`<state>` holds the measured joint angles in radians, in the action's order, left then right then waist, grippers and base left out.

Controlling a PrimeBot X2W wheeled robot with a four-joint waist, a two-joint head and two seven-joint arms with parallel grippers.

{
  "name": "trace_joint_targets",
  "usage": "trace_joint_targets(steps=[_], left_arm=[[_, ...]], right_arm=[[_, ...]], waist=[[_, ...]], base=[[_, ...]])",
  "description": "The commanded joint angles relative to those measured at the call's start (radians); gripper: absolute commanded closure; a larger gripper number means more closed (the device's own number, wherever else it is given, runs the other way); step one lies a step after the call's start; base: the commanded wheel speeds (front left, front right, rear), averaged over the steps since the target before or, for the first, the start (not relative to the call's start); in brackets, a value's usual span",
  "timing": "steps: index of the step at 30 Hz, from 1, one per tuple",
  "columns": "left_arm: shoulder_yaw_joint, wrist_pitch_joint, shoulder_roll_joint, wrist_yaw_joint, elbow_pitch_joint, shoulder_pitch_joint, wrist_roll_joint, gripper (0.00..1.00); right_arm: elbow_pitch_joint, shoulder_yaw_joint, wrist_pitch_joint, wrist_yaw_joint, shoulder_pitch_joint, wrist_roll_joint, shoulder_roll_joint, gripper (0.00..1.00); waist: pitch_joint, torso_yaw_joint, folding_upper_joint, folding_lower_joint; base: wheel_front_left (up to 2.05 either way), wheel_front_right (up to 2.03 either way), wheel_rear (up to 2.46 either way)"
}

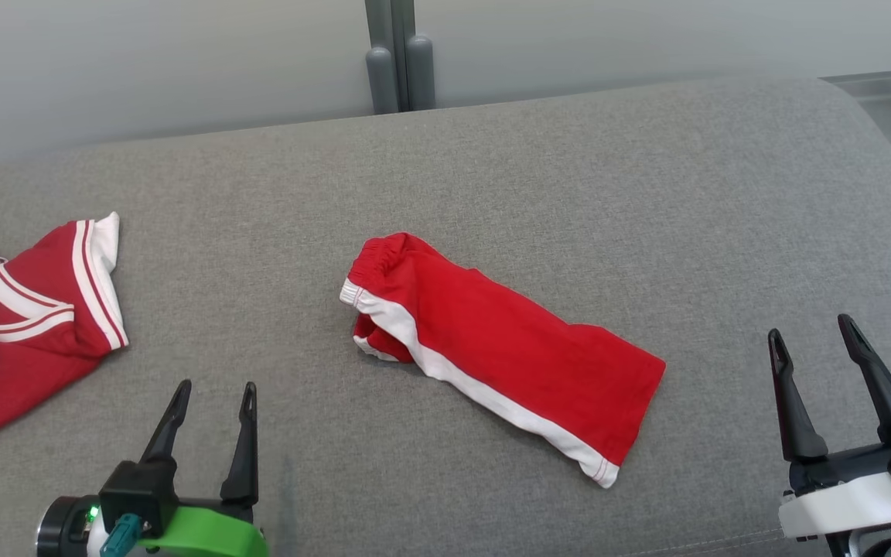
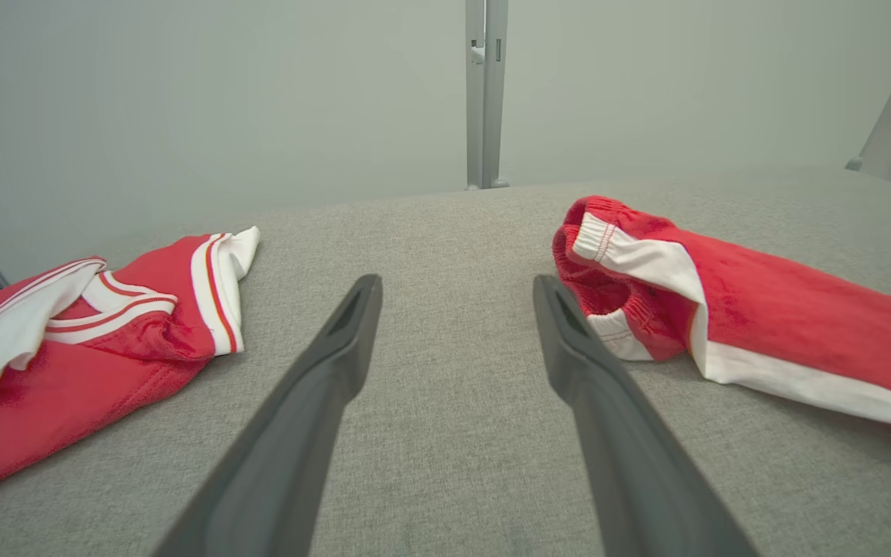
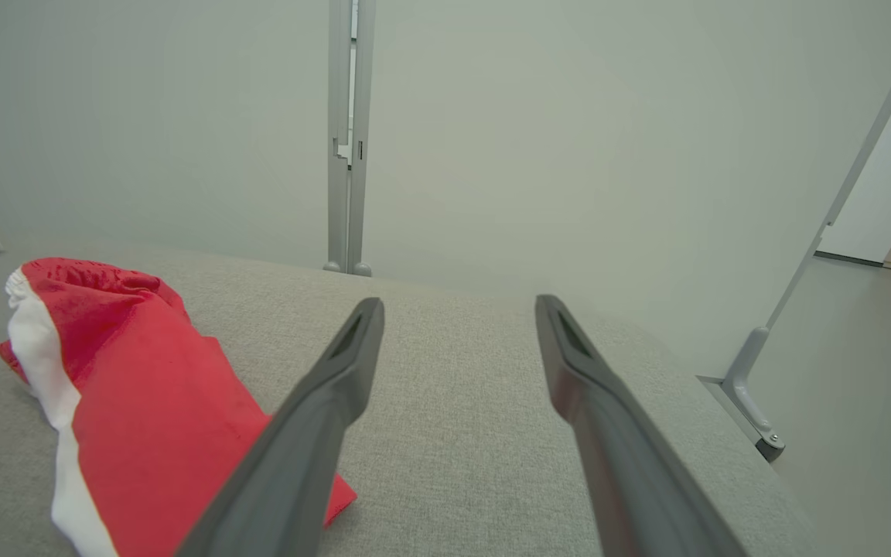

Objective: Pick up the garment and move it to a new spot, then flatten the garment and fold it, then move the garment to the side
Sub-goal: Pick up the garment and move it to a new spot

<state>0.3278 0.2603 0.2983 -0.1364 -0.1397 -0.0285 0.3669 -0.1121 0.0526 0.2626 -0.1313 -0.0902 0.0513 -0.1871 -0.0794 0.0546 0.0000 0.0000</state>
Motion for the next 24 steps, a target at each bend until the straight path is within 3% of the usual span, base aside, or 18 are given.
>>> trace_joint_targets(steps=[1,16,24], left_arm=[[-0.013,0.005,0.007,0.013,0.003,0.023,-0.015,0.00],[-0.241,0.005,-0.099,0.182,-0.011,0.170,-0.143,0.00],[-0.308,0.004,-0.144,0.222,-0.021,0.170,-0.184,0.00]], right_arm=[[0.008,0.010,0.003,0.001,-0.020,-0.008,0.006,0.00],[0.100,0.085,0.003,0.001,-0.089,-0.025,0.067,0.00],[0.114,0.082,0.003,0.001,-0.085,-0.016,0.069,0.00]], waist=[[0.011,-0.008,0.0000,0.0000],[0.060,-0.010,0.0000,0.0000],[0.065,-0.005,0.0000,0.0000]], base=[[0.00,0.00,0.00],[0.00,0.00,0.00],[0.00,0.00,0.00]])
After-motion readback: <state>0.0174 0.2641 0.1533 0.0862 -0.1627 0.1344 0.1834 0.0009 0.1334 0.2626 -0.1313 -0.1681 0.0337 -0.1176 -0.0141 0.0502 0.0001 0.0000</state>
